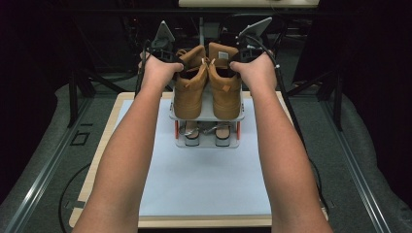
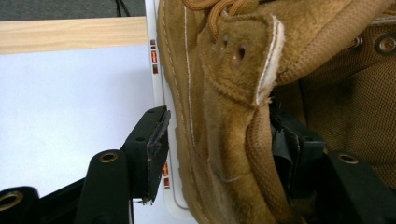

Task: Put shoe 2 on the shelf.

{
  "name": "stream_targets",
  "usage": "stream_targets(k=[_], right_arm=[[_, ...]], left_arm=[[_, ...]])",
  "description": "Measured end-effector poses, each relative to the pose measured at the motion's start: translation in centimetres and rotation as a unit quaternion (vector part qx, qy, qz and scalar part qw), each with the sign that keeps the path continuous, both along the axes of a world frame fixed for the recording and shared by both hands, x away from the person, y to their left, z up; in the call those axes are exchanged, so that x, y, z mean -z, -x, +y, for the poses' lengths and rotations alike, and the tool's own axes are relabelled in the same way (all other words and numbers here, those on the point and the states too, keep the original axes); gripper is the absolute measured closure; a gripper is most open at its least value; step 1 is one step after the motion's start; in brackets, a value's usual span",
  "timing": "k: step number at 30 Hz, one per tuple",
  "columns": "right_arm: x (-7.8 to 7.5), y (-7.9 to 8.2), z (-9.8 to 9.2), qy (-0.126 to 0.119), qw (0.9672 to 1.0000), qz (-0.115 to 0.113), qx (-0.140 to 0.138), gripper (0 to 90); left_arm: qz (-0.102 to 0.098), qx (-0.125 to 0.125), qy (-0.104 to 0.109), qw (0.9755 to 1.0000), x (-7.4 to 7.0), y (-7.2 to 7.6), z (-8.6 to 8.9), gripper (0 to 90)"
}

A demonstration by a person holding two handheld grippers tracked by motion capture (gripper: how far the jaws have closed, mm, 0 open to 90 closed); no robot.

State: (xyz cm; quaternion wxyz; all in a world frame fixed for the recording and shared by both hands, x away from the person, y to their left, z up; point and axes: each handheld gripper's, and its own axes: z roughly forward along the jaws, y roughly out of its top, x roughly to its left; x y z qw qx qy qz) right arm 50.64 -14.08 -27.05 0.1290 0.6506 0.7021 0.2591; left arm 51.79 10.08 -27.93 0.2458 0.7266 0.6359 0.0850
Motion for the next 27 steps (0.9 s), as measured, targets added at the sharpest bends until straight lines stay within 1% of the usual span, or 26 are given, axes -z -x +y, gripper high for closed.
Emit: stream_targets(k=[2, 8, 9, 11, 16, 18, 20, 21, 24, 26, 27], right_arm=[[-0.1, 0.0, 0.0, -0.003, 1.0, -0.001, 0.0, 49.2], [-0.6, 0.2, 0.1, -0.001, 1.0, -0.003, -0.002, 49.8], [-0.6, 0.2, 0.1, -0.001, 1.0, -0.007, -0.001, 50.0], [-0.9, 0.3, 0.1, 0.0, 1.0, -0.004, -0.003, 50.7], [-1.5, 0.6, -0.1, -0.002, 0.9999, -0.011, -0.006, 52.6], [-1.8, 0.9, -0.1, 0.008, 0.9998, -0.018, -0.009, 53.6], [-2.1, 1.1, 0.0, 0.008, 0.9997, -0.021, -0.013, 53.8], [-2.3, 1.2, 0.1, 0.009, 0.9996, -0.02, -0.016, 54.1], [-2.9, 1.5, 0.1, 0.013, 0.9995, -0.024, -0.016, 54.8], [-3.3, 1.8, -0.1, 0.011, 0.9994, -0.028, -0.015, 56.3], [-3.6, 2.0, -0.2, 0.012, 0.9995, -0.025, -0.015, 57.8]], left_arm=[[-0.003, -0.002, -0.001, 1.0, -0.1, 0.1, 0.1, 42.4], [-0.006, 0.003, 0.001, 1.0, -0.7, 0.3, 0.2, 42.4], [-0.008, 0.003, 0.002, 1.0, -0.8, 0.3, 0.2, 42.4], [-0.009, 0.004, -0.001, 0.9999, -1.0, 0.4, 0.4, 42.4], [-0.014, 0.006, 0.002, 0.9999, -1.8, 0.9, 1.0, 42.2], [-0.016, 0.008, 0.005, 0.9998, -2.2, 1.1, 1.2, 42.1], [-0.019, 0.013, 0.005, 0.9997, -2.6, 1.3, 1.4, 42.1], [-0.019, 0.012, 0.007, 0.9997, -2.7, 1.3, 1.5, 42.1], [-0.022, 0.018, 0.007, 0.9996, -3.1, 1.7, 1.6, 42.2], [-0.026, 0.022, 0.008, 0.9994, -3.4, 2.0, 1.6, 42.5], [-0.028, 0.024, 0.007, 0.9993, -3.6, 2.2, 1.7, 42.5]])
